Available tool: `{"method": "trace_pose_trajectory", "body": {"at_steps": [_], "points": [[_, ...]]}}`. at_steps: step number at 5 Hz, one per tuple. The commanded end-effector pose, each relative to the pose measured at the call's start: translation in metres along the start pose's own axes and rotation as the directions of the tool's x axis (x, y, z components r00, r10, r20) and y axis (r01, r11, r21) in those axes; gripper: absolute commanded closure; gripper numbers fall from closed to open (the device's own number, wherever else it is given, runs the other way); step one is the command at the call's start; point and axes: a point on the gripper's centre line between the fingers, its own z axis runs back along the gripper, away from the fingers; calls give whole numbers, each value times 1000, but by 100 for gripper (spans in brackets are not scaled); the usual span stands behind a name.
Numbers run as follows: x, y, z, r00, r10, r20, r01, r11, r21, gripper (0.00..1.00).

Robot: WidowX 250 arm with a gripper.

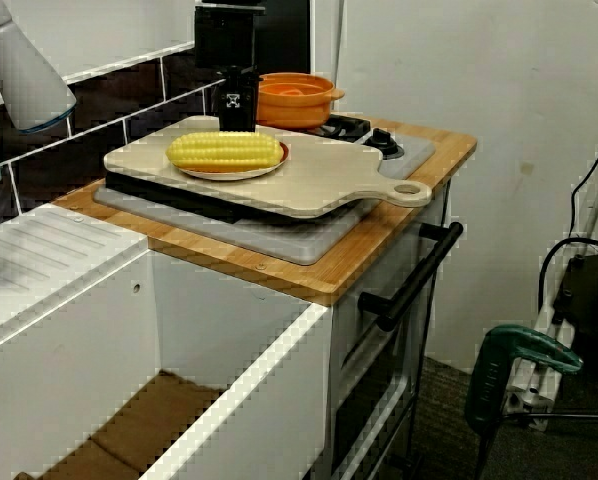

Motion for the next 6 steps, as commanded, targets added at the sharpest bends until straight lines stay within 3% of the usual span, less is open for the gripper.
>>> {"method": "trace_pose_trajectory", "body": {"at_steps": [1,3,5,6], "points": [[-4,-14,38,990,-80,118,84,996,-31,0],[-10,-29,44,979,-153,132,159,987,-31,0],[-21,-33,45,977,-149,152,151,989,3,0],[-31,-34,58,977,-144,154,149,989,-18,0]]}}
